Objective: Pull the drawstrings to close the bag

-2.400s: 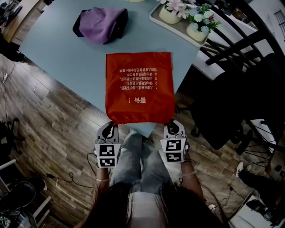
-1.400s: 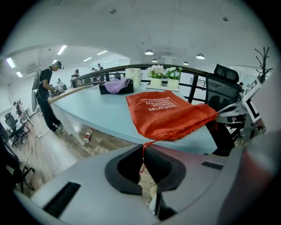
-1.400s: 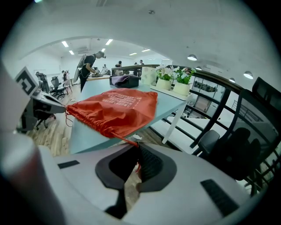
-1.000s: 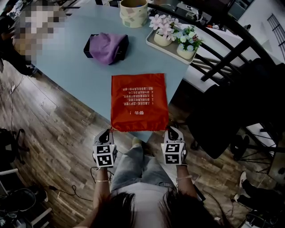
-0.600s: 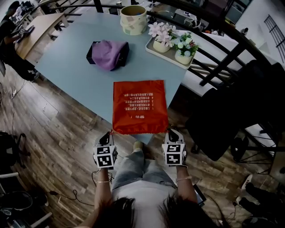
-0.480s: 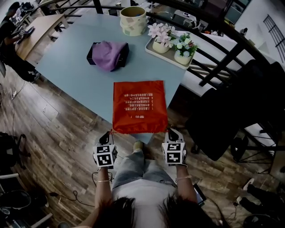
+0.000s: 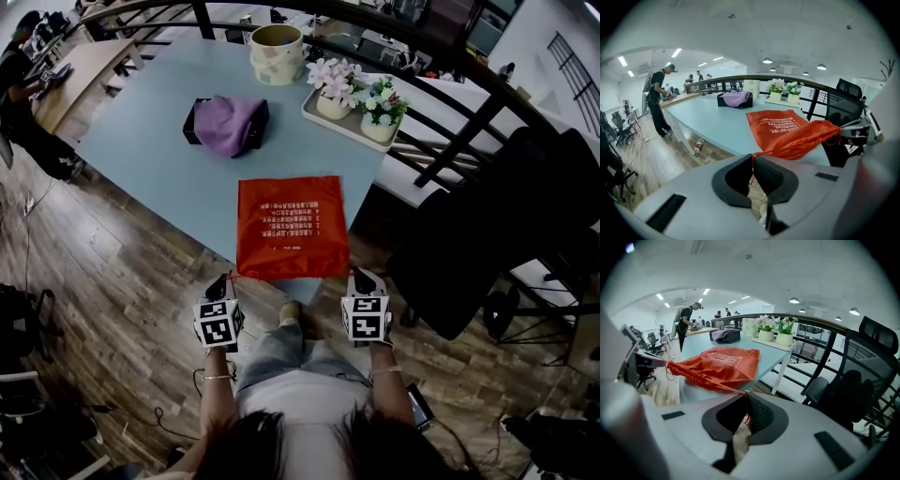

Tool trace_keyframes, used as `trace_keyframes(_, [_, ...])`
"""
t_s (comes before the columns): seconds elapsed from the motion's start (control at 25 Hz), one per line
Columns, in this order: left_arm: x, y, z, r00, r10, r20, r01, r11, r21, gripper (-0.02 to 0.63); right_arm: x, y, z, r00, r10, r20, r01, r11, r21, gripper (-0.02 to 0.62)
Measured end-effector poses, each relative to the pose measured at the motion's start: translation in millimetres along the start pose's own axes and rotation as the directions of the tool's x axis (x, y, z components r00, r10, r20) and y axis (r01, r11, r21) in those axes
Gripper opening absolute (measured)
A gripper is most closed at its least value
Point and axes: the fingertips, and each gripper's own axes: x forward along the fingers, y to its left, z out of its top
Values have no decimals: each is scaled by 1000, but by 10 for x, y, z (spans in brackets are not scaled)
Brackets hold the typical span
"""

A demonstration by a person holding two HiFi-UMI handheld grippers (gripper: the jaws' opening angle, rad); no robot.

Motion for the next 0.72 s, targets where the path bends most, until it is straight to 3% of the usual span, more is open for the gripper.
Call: trace_keyframes(0.72, [-8,89,183,999,3,38,-2,1000,-23,18,-26,-150,113,999,-29,26,28,999,35,28])
